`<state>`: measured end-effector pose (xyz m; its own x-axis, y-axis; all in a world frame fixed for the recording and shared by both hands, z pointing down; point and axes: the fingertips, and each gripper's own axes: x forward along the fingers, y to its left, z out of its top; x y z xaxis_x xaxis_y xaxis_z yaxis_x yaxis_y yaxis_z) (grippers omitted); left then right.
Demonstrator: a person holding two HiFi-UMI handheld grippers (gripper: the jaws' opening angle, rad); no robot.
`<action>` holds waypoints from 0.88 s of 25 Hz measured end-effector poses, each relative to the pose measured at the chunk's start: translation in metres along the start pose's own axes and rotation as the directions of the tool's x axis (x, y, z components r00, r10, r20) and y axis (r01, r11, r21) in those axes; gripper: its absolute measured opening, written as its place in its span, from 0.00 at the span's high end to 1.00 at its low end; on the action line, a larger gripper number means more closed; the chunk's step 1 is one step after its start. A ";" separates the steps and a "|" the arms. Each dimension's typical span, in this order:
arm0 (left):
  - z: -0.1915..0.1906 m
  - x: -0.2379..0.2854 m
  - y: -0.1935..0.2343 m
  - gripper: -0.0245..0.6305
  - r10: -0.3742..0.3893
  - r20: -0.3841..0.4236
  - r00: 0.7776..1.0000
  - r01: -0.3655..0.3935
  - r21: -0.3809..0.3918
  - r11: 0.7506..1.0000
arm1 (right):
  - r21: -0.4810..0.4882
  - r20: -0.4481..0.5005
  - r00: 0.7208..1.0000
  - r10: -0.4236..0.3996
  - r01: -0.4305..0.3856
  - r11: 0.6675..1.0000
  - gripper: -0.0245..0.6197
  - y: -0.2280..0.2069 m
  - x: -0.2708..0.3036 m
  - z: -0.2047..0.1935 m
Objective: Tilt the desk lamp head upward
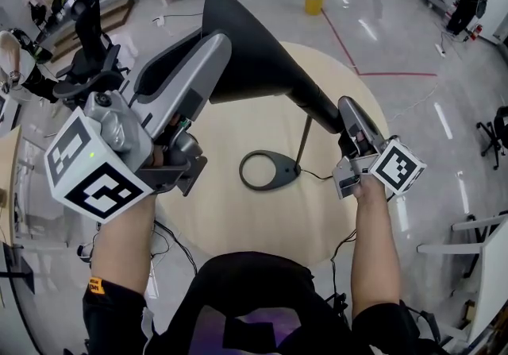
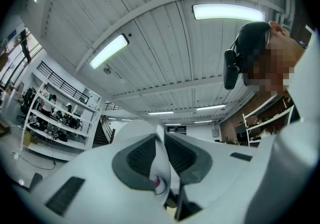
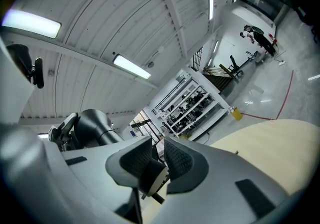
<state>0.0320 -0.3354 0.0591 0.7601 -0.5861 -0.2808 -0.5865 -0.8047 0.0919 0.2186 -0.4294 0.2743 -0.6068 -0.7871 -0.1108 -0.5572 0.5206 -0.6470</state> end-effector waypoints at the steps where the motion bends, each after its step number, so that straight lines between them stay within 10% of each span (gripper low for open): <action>1: 0.000 0.000 0.000 0.80 0.001 0.002 1.000 -0.001 0.000 1.000 | -0.008 -0.002 1.000 0.004 -0.004 1.000 0.83 0.000 0.000 0.000; 22: 0.017 -0.036 0.006 0.80 0.013 0.090 0.996 -0.016 0.035 0.999 | -0.208 -0.005 1.000 0.004 -0.005 0.978 0.82 0.038 -0.009 0.002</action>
<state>-0.0032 -0.3177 0.0535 0.7243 -0.5854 -0.3643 -0.6082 -0.7913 0.0625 0.2044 -0.4030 0.2498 -0.6120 -0.7833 -0.1093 -0.6600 0.5820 -0.4752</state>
